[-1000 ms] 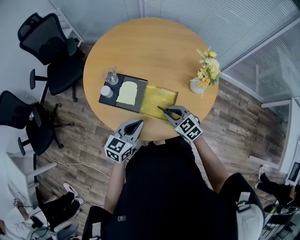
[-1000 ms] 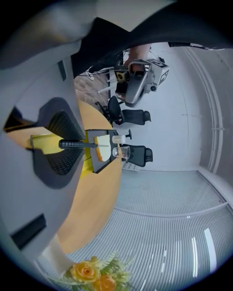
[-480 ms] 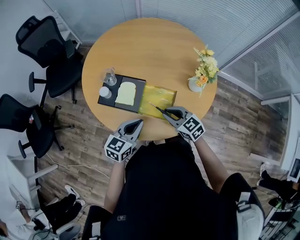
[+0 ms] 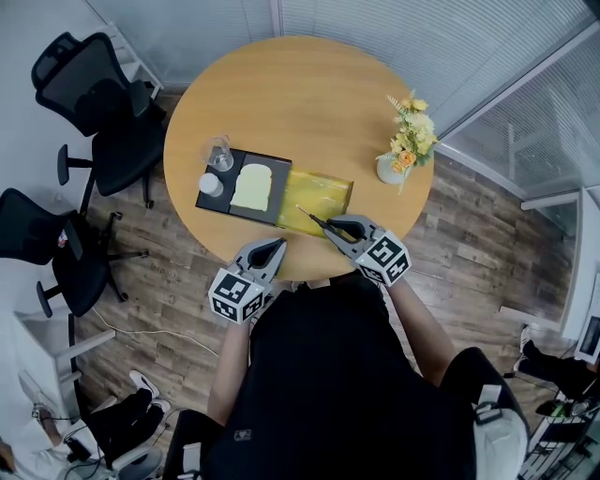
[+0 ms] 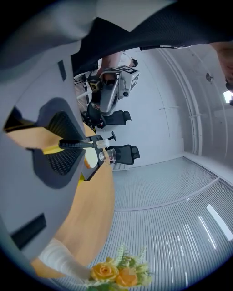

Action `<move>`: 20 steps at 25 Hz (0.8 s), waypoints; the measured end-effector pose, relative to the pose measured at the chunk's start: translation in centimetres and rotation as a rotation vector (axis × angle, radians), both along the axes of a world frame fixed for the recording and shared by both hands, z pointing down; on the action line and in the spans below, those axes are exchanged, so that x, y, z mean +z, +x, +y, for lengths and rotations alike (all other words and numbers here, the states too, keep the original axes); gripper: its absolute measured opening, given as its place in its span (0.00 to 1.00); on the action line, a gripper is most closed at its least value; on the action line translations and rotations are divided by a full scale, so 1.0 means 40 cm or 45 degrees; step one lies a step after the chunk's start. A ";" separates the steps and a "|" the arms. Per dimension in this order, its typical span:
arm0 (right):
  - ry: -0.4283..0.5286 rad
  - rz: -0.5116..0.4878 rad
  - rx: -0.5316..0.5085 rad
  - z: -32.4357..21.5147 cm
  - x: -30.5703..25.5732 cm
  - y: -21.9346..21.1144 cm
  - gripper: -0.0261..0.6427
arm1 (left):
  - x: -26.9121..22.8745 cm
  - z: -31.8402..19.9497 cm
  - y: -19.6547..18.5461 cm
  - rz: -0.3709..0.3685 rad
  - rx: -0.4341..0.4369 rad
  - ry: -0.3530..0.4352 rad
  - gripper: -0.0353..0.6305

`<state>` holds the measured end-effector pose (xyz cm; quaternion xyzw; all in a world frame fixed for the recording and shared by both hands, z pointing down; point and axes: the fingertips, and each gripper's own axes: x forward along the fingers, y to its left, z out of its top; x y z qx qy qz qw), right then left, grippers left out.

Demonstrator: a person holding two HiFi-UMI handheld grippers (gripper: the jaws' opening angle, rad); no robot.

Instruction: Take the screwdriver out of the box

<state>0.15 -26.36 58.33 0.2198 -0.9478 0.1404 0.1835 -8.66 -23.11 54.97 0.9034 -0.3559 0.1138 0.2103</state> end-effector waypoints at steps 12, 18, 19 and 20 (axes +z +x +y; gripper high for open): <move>-0.010 -0.045 0.020 0.009 -0.018 0.007 0.12 | 0.000 0.008 0.003 0.002 0.006 0.000 0.06; 0.001 -0.060 0.027 0.004 -0.032 0.009 0.12 | 0.000 0.009 0.002 0.006 0.005 0.000 0.06; 0.002 -0.061 0.028 0.004 -0.031 0.009 0.12 | 0.002 0.009 0.003 0.005 0.006 -0.001 0.06; 0.001 -0.062 0.029 0.004 -0.031 0.010 0.12 | 0.003 0.010 0.003 0.005 0.007 -0.001 0.06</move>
